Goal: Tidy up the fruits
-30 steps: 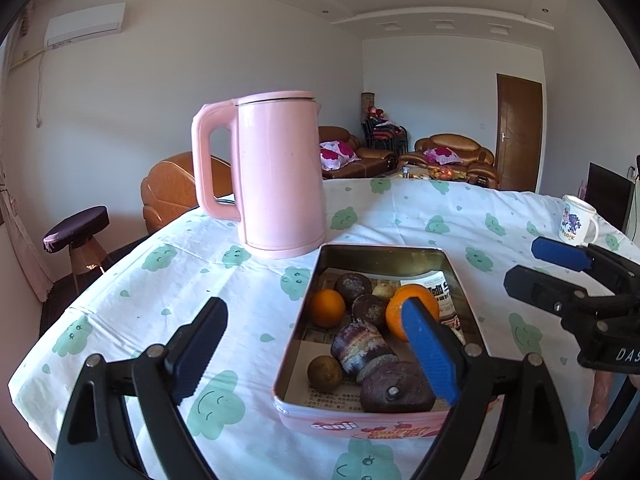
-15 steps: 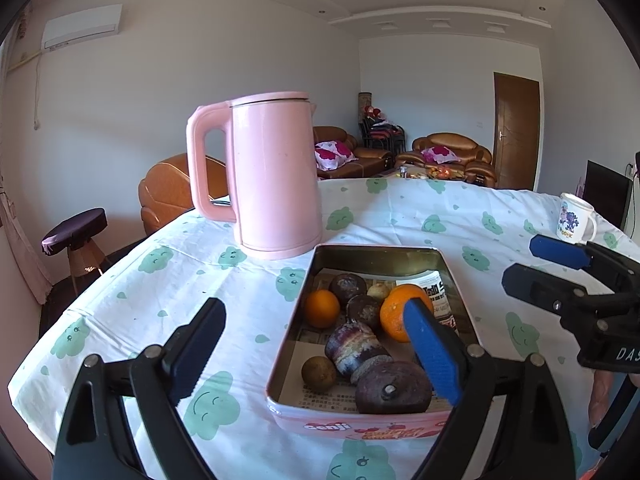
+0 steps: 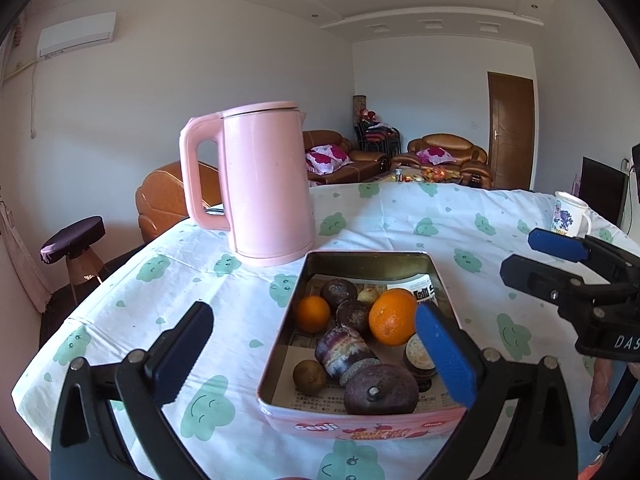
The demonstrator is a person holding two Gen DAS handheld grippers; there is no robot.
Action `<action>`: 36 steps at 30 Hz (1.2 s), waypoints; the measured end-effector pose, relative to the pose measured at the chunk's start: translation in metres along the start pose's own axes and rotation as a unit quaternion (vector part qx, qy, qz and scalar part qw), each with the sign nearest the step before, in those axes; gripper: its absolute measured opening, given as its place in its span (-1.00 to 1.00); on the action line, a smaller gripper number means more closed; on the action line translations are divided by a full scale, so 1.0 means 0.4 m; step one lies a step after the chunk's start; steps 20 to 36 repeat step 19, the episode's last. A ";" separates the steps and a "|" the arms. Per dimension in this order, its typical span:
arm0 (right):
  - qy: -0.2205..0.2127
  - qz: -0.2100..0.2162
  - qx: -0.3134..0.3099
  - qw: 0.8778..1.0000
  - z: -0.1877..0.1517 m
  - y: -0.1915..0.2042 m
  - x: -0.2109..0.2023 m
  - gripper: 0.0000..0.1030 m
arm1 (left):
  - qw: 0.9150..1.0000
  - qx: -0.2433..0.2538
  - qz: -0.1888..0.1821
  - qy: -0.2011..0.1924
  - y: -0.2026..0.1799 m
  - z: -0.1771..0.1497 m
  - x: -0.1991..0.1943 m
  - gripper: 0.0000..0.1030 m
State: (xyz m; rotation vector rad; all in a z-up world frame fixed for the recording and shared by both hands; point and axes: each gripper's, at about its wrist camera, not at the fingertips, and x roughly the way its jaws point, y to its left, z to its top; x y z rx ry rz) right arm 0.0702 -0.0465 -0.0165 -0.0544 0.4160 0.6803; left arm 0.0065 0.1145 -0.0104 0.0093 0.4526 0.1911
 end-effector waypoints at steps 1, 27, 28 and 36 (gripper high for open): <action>0.000 0.000 0.000 1.000 0.000 -0.001 -0.001 0.54 | 1.000 0.000 0.000 0.001 -0.001 0.000 0.001 1.00; 0.006 -0.006 -0.006 1.000 -0.011 -0.017 -0.006 0.54 | 1.000 0.020 0.005 0.002 -0.026 -0.004 0.003 1.00; 0.006 -0.006 -0.006 1.000 -0.011 -0.017 -0.006 0.54 | 1.000 0.020 0.005 0.002 -0.026 -0.004 0.003 1.00; 0.006 -0.006 -0.006 1.000 -0.011 -0.017 -0.006 0.54 | 1.000 0.020 0.005 0.002 -0.026 -0.004 0.003 1.00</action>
